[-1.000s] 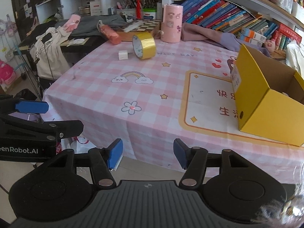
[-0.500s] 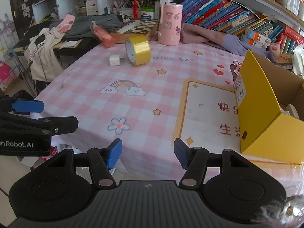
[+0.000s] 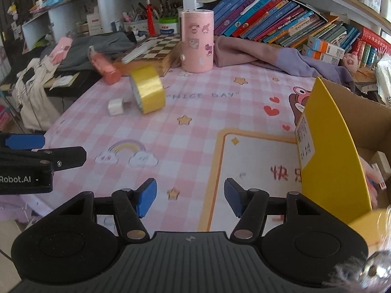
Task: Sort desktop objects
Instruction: 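Move both open tools toward the yellow tape roll and white charger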
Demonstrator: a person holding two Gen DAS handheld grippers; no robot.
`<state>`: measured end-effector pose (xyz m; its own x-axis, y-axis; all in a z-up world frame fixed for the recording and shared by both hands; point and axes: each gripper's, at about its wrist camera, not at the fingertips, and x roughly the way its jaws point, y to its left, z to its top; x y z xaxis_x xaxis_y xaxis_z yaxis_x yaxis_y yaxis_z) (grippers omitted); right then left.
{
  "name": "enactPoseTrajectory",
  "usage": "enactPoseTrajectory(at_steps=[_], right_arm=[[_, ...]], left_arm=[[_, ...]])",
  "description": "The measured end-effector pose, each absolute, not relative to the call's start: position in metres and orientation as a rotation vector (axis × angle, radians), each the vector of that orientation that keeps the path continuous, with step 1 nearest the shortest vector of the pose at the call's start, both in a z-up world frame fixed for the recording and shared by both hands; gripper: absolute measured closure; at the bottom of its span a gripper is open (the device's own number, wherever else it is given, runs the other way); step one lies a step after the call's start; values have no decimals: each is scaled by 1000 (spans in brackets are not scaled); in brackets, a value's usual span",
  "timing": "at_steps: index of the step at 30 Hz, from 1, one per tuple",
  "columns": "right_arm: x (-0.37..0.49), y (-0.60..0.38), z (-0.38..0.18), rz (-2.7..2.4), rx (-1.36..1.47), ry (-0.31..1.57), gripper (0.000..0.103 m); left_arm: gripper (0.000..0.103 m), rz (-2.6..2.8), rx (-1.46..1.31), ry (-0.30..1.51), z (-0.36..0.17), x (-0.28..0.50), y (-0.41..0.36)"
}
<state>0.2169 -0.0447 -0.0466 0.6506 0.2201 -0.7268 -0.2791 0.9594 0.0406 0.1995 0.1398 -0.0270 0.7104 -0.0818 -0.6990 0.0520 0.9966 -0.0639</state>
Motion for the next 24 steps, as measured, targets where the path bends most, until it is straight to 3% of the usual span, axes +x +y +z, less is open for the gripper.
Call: enactPoseTrajectory(at_steps=[24], right_arm=[[352,13,-41,503,-98,793,37]], left_arm=[[17,120,-65,832,-38,265,172]])
